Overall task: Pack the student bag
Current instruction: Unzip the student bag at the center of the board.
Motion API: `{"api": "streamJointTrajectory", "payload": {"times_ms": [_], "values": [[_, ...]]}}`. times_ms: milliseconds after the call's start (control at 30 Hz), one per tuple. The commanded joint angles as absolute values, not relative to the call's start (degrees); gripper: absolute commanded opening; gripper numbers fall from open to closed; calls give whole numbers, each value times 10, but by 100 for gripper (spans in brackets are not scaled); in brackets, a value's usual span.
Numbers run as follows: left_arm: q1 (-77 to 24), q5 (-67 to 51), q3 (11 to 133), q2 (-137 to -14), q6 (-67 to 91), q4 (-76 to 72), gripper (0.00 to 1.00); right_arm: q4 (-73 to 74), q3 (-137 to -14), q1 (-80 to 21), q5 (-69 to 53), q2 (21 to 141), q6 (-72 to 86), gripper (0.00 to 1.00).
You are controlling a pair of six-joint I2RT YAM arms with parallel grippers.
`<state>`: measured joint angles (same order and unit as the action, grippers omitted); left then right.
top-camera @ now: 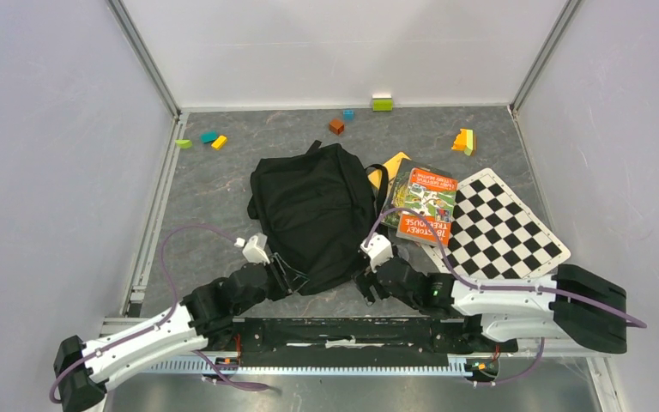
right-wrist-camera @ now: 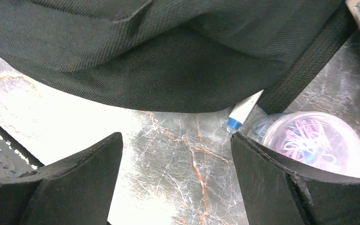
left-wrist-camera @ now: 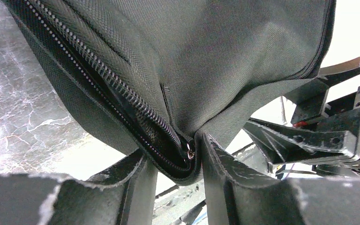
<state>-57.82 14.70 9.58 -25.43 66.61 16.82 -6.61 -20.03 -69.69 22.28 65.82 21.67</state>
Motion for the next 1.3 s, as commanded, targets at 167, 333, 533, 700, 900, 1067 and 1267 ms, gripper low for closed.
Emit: {"api": "streamJointTrajectory", "payload": {"times_ms": [167,333,533,700,900,1067,1267], "values": [[-577,128,97,-196,641,268,58,-3,-318,-701,265,596,186,98],[-577,175,159,-158,665,375,89,13,-429,-696,226,671,145,98],[-577,200,215,-129,679,386,100,14,-519,-643,96,790,168,98],[-577,211,209,-123,685,396,100,-3,-562,-614,-49,873,197,93],[-576,230,168,-88,706,389,78,-28,-589,-613,-119,952,236,85],[-576,240,144,-56,706,383,63,-45,-594,-613,-155,995,279,81],[-576,222,122,-79,697,349,53,-57,-585,-613,-167,1018,316,72]]}}
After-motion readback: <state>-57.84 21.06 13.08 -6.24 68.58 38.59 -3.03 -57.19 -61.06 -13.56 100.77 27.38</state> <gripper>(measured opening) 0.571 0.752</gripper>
